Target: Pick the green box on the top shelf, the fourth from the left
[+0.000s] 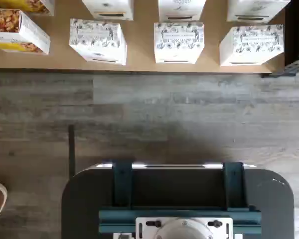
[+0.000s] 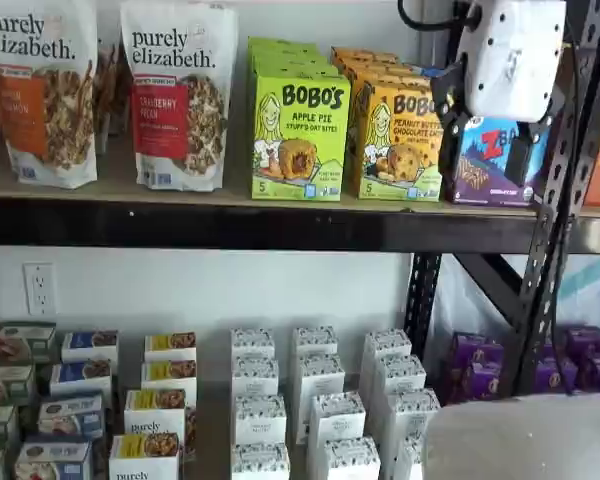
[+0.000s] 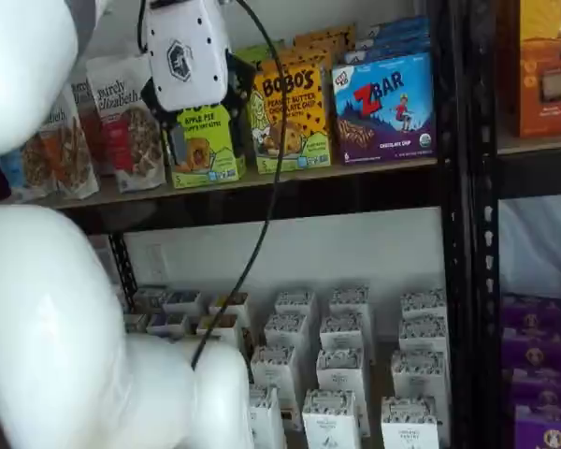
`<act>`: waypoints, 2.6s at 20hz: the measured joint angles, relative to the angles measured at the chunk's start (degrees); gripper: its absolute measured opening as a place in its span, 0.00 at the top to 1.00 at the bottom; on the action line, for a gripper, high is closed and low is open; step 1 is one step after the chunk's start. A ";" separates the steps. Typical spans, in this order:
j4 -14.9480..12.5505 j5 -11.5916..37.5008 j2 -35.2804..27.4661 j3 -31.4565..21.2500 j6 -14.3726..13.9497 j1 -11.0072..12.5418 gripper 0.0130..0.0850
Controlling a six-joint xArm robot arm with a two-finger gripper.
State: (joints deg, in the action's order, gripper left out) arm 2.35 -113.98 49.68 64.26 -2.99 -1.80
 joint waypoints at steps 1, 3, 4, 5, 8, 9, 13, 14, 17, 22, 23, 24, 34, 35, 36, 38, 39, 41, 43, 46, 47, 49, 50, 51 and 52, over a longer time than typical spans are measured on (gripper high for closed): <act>0.72 0.58 0.36 -0.32 0.37 0.64 0.00; 2.05 1.69 1.06 -0.91 1.07 1.90 0.00; 2.09 1.93 1.18 -0.98 1.08 1.87 0.00; 2.04 2.00 1.20 -0.98 1.02 1.76 0.00; 1.69 2.00 1.19 -0.86 0.77 1.37 0.00; 1.54 1.99 1.17 -0.84 0.67 1.21 0.00; 1.91 3.63 1.69 -1.36 0.41 1.04 0.00; 1.83 4.25 1.78 -1.52 0.04 0.58 0.00; 0.95 5.53 1.56 -1.65 -1.99 -1.90 0.00; -0.85 7.37 0.66 -1.80 -6.40 -6.93 0.00; -0.97 7.65 0.33 -1.74 -7.08 -7.63 0.00; -1.05 7.98 -0.10 -1.64 -7.79 -8.37 0.00; -2.72 13.47 -5.31 -0.26 -13.49 -14.48 0.00; -2.97 14.28 -5.80 -0.16 -13.82 -14.83 0.00; -3.56 15.05 -6.24 -0.08 -14.28 -15.41 0.00; -4.66 16.93 -7.18 0.18 -15.26 -16.53 0.00; -4.72 17.71 -7.45 0.26 -15.43 -16.68 0.00; -4.61 19.02 -8.12 0.55 -15.57 -16.77 0.00; -4.72 20.50 -8.83 0.81 -15.72 -16.92 0.00; -4.41 23.08 -9.61 1.19 -15.63 -16.83 0.00; -4.41 23.77 -9.92 1.47 -15.67 -16.89 0.00; -4.43 25.04 -10.78 2.32 -15.90 -17.19 0.00; -4.16 25.77 -11.22 2.76 -15.87 -17.20 0.00; -3.76 26.29 -11.76 3.33 -15.75 -17.11 0.00; -3.57 26.85 -12.27 3.83 -15.71 -17.10 0.00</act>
State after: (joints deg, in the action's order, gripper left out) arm -1.22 -87.13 37.42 68.09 -18.70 -18.90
